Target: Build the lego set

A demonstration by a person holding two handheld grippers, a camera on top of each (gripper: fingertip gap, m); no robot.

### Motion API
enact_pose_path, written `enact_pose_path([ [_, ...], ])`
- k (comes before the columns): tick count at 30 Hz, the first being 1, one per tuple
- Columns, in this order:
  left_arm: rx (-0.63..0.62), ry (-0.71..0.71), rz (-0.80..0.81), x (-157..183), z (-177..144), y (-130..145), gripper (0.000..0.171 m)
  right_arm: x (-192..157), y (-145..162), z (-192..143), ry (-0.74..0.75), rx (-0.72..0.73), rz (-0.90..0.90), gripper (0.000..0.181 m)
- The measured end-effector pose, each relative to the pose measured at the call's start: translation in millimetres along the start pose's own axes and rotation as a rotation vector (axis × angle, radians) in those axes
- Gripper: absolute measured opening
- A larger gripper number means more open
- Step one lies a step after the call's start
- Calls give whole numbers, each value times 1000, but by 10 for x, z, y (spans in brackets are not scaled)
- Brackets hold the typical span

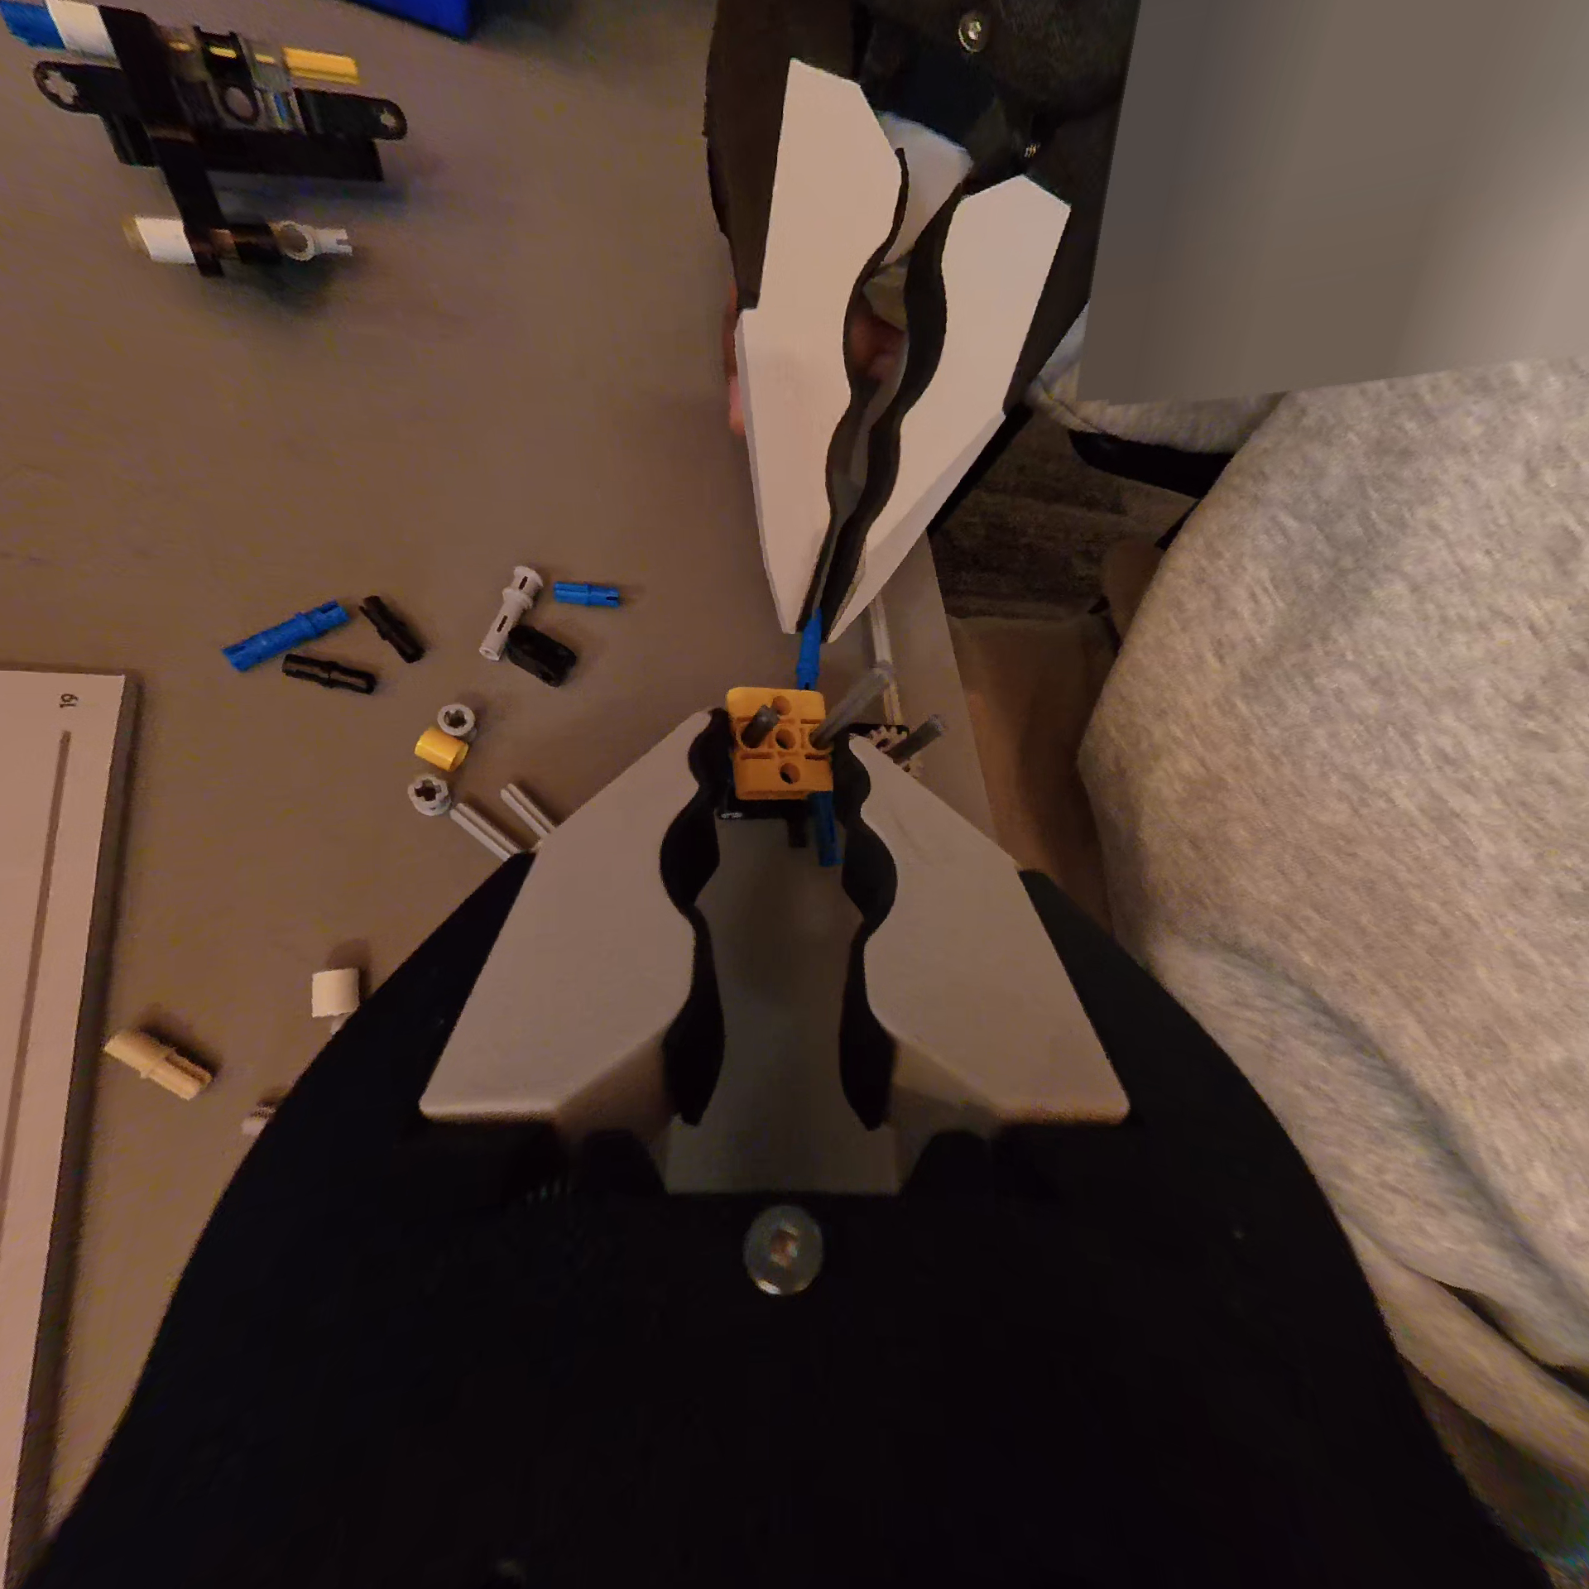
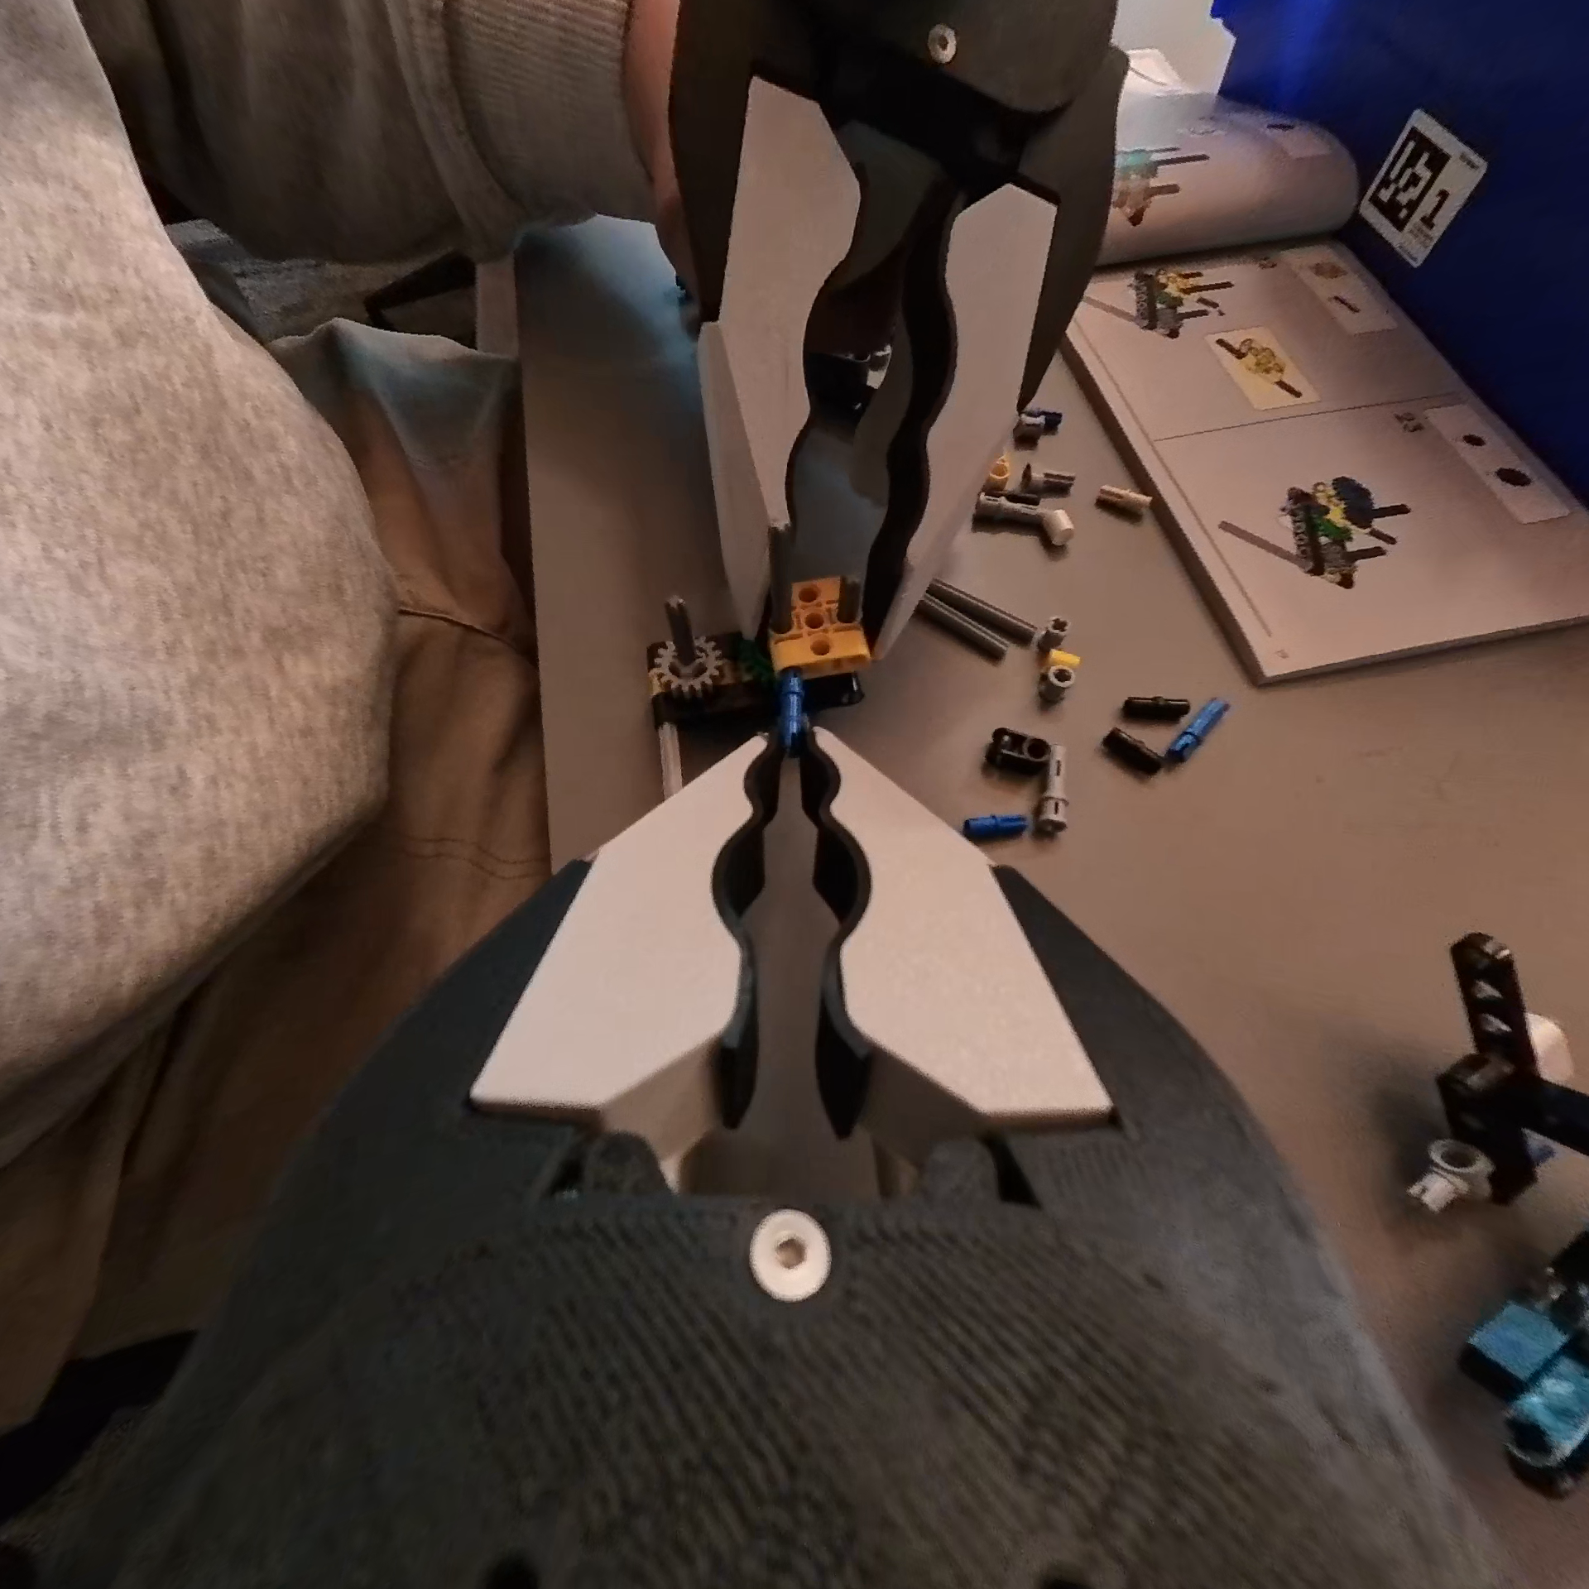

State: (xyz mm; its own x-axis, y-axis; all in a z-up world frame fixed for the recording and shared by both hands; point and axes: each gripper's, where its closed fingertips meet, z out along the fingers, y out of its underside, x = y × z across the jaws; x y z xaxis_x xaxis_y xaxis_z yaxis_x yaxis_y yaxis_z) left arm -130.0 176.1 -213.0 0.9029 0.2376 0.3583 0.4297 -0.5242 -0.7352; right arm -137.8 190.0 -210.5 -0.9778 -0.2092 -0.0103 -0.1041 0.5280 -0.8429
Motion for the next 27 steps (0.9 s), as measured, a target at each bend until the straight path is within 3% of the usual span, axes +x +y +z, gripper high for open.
enact_pose_path([
  [20, -21, 102, -60, 59, 17, 16, 21, -92, 2, -2, -47, 2, -60, 2],
  [27, -24, 115, -56, 69, 20, 17, 22, -100, 46, 21, -52, -25, -162, 2],
])
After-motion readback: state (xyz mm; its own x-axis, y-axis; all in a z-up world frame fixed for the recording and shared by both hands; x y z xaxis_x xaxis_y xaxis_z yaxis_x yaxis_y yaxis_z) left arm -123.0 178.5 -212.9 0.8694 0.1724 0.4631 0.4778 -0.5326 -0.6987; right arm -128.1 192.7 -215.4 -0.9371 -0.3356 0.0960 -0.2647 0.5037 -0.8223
